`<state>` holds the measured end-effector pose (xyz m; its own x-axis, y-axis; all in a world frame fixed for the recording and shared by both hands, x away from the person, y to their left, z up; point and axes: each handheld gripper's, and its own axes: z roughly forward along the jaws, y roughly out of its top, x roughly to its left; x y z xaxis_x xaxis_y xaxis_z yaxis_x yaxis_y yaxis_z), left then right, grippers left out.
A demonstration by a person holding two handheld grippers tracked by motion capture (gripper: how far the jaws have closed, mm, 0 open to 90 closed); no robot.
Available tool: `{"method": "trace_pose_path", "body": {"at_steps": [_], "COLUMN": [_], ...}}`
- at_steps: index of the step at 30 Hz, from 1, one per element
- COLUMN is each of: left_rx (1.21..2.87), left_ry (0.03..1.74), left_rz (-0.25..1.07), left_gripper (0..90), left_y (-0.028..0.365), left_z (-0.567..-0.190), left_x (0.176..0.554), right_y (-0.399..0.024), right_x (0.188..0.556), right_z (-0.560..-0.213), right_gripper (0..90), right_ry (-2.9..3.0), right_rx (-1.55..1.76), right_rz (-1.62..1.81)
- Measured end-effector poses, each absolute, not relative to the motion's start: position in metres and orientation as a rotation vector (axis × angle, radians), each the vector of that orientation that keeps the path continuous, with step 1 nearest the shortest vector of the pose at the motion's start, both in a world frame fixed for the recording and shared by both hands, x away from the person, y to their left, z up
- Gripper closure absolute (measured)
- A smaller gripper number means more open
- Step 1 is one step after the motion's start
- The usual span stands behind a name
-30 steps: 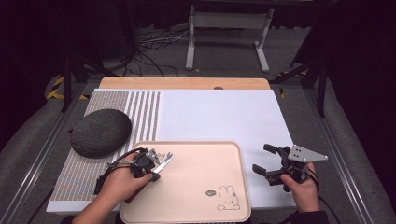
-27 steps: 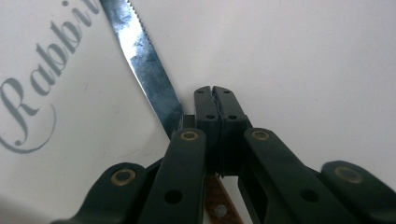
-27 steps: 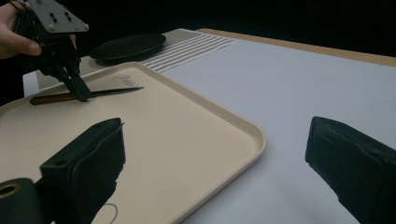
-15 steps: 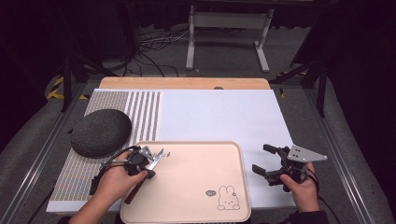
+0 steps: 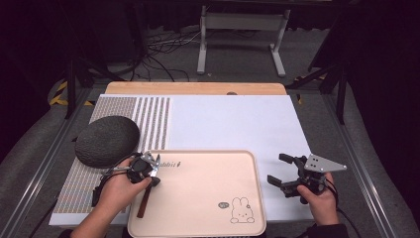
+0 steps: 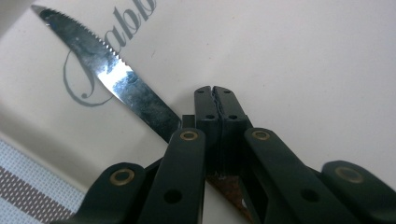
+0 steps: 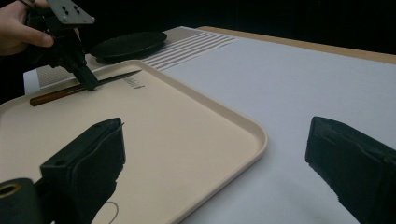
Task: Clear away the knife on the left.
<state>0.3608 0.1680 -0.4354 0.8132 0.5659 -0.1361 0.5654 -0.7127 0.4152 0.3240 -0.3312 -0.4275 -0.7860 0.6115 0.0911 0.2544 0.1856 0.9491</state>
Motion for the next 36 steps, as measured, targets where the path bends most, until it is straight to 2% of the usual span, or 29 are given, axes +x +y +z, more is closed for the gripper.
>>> {"method": "trace_pose_path", "body": {"at_steps": [28, 36], "left_rx": [2.562, 2.537], "left_ry": [0.854, 0.836], "left_rz": [-0.014, -0.022], "left_gripper": [88.7, 83.1], "left_y": [0.180, 0.178], "left_z": [-0.435, -0.427], "left_x": [0.351, 0.349], "right_y": [-0.330, -0.330], "right_x": [0.325, 0.325], "right_z": [-0.428, -0.429], "right_gripper": [5.8, 5.8], "right_ry": [2.166, 2.167], "right_rx": [0.820, 0.825], "right_rz": [1.629, 1.628]}}
